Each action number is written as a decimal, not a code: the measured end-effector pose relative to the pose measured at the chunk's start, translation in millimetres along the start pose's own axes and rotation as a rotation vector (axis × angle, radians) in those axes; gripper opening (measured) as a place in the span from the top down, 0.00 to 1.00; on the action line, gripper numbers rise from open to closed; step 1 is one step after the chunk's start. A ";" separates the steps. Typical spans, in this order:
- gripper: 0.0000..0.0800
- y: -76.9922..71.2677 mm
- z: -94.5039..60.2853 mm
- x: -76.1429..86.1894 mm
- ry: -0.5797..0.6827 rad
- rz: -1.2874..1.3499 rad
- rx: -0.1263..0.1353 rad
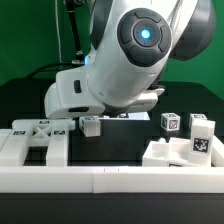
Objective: Assemble chair
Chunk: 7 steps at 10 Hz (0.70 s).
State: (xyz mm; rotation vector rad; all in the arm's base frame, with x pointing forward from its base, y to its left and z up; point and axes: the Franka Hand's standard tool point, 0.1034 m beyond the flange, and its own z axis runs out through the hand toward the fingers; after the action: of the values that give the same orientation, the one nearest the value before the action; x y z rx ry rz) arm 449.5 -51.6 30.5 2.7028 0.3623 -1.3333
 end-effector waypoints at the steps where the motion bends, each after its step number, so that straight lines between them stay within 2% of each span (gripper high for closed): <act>1: 0.19 0.2 0.9 0.5 -0.001 0.000 0.000; 7: 0.19 -0.9 11.1 9.0 -0.004 -0.004 -0.005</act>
Offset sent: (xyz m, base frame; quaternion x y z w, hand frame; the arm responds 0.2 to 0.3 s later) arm 0.0037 0.0079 -0.0122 -0.0077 0.0147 -0.0051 0.9998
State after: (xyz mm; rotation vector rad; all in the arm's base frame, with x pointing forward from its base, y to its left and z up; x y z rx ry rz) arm 446.0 -51.4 16.6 2.6964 0.3711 -1.3370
